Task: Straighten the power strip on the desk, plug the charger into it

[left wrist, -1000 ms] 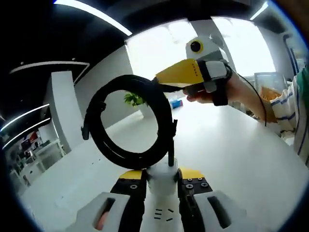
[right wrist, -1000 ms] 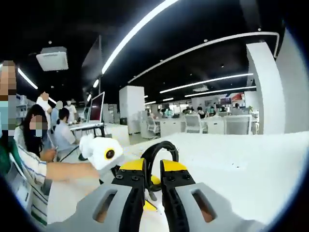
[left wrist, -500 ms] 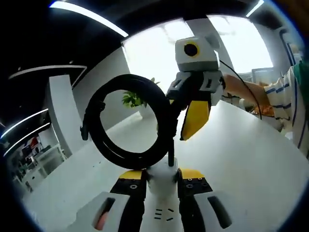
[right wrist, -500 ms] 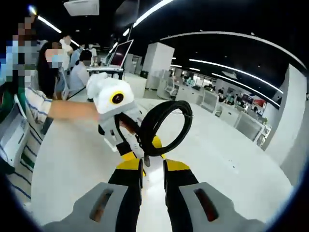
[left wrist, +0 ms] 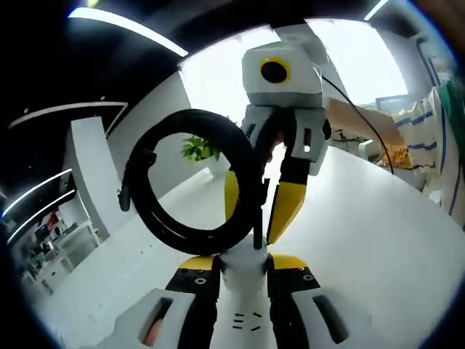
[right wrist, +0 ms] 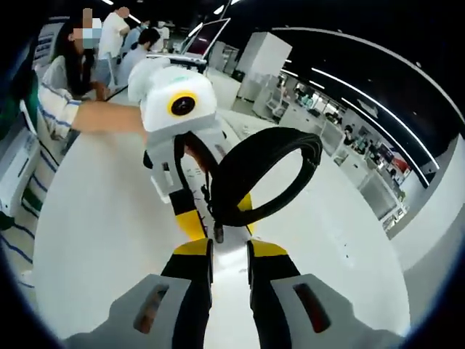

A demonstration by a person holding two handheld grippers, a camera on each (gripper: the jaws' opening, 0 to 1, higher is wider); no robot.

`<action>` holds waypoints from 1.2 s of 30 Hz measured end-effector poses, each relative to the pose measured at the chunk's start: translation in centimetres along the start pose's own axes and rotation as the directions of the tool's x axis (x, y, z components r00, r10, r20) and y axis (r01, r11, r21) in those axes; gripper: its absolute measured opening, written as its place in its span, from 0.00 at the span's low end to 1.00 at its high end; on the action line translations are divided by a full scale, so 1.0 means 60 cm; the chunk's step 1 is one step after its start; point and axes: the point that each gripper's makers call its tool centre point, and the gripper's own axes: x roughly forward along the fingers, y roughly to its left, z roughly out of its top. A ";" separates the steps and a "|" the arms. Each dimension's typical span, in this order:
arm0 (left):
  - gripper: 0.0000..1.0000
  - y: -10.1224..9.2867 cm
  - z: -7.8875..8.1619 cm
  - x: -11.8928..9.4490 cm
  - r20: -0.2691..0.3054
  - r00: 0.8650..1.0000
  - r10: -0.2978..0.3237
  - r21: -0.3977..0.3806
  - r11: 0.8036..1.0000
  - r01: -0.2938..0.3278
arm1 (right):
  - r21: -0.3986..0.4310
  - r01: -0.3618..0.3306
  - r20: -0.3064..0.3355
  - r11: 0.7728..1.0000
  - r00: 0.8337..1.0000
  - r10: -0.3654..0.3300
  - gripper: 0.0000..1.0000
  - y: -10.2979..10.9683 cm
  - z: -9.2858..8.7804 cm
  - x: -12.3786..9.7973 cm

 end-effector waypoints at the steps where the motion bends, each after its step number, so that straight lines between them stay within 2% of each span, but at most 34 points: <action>1: 0.25 0.000 -0.001 0.000 -0.003 1.000 0.001 0.004 1.000 -0.001 | -0.006 -0.006 -0.004 1.000 1.000 0.006 0.17 0.001 0.001 0.001; 9: 0.26 -0.001 -0.011 0.001 -0.045 0.999 0.013 0.055 0.998 -0.010 | -0.049 -0.053 -0.061 0.997 0.997 0.050 0.16 0.002 0.007 0.006; 19: 0.26 -0.001 -0.014 -0.001 -0.073 0.997 0.026 0.072 0.997 -0.021 | -0.066 -0.083 -0.124 0.994 0.990 0.074 0.16 0.008 0.007 0.008; 25: 0.25 -0.001 -0.014 -0.002 -0.078 0.997 0.030 0.072 0.997 -0.025 | -0.066 -0.102 -0.143 0.993 0.985 0.092 0.17 0.010 0.008 0.008; 30: 0.25 0.000 -0.014 -0.002 -0.079 0.996 0.030 0.072 0.997 -0.025 | -0.117 -0.111 -0.177 0.987 0.980 0.090 0.19 0.014 0.007 0.009; 36: 0.26 -0.001 -0.014 -0.002 -0.080 0.996 0.031 0.077 0.997 -0.025 | -0.141 -0.113 -0.189 0.984 0.978 0.085 0.17 0.012 0.014 0.018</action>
